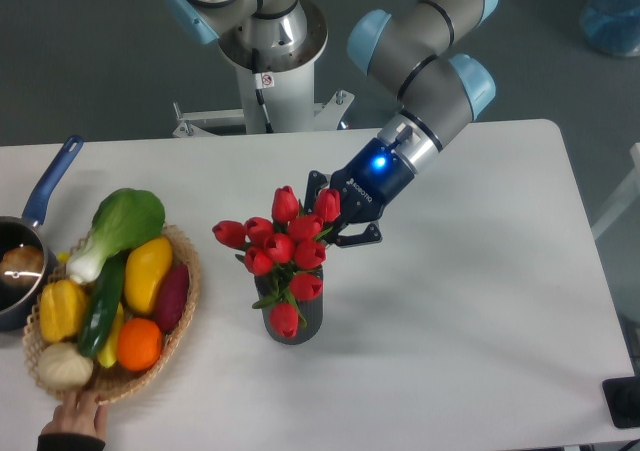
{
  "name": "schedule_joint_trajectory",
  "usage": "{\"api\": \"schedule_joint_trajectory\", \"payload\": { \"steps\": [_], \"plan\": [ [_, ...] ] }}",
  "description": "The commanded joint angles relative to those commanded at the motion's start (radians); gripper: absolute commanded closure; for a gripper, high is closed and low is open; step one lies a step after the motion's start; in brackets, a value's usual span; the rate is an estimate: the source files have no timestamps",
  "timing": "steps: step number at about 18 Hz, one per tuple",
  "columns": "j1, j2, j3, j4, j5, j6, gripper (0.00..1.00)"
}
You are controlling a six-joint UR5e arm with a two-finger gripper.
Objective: Pick up the flowers from the vase
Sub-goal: 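Lift the gripped tulips straight up out of the dark vase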
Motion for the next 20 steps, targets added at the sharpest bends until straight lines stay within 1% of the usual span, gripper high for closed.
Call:
{"api": "schedule_joint_trajectory", "payload": {
  "steps": [8,9,10,13,20],
  "plan": [
    [0.011,0.072,0.009,-0.002,-0.045,-0.115,0.91],
    [0.017,0.08,0.014,-0.002,-0.058,-0.129,0.92],
    [0.024,0.081,0.024,-0.002,-0.074,-0.141,0.94],
    [0.038,0.086,0.052,0.0,-0.11,-0.193,0.94],
    [0.077,0.104,0.072,0.002,-0.16,-0.238,0.94]
  ]
}}
